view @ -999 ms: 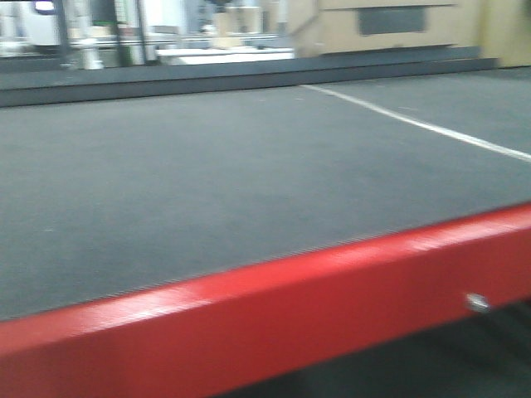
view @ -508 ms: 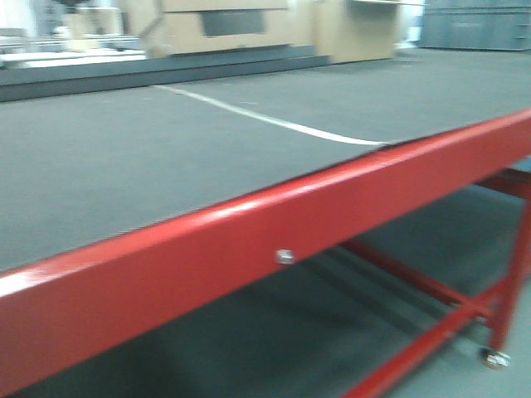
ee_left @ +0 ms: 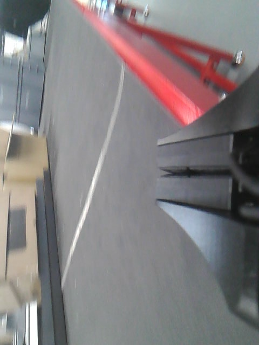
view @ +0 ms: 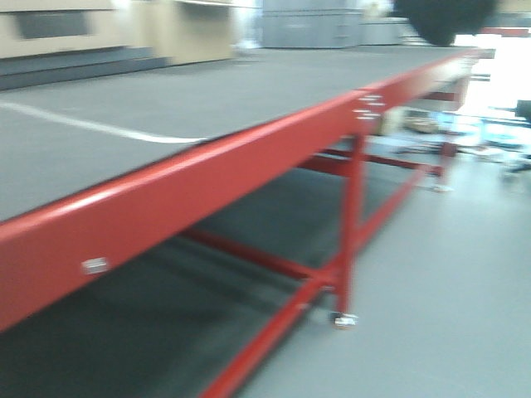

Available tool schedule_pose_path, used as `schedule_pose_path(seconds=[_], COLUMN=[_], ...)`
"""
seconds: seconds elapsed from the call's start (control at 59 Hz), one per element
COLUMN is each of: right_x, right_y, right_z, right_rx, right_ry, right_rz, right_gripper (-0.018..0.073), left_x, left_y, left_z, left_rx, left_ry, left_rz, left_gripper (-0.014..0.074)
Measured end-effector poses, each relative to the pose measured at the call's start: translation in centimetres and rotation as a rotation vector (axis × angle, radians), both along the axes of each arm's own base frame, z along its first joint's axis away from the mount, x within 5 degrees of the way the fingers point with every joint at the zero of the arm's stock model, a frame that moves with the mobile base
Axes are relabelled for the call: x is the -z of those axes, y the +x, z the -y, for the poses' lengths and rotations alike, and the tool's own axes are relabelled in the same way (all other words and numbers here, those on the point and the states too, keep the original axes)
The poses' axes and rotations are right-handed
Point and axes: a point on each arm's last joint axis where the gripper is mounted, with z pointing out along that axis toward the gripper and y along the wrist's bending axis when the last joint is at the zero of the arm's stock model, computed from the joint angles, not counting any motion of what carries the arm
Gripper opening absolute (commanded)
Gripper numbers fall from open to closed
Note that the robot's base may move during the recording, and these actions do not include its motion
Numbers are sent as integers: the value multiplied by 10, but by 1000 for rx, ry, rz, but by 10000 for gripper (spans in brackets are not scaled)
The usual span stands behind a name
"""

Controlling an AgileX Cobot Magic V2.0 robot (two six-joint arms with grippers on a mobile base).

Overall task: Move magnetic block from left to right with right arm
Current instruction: 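Drive the base past the red table holding the cube in the right gripper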

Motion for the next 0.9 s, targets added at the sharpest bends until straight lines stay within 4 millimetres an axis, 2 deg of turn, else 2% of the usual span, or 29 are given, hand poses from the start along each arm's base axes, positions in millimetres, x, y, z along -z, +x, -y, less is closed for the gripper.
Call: schedule_pose_path(seconds=[0.898], right_x=[0], right_y=[0], right_z=[0], right_rx=[0], right_ry=[0], right_rz=[0], right_gripper=[191], left_x=[0], left_y=[0], left_z=[0], left_rx=[0], left_ry=[0], left_rz=[0], left_gripper=[-116])
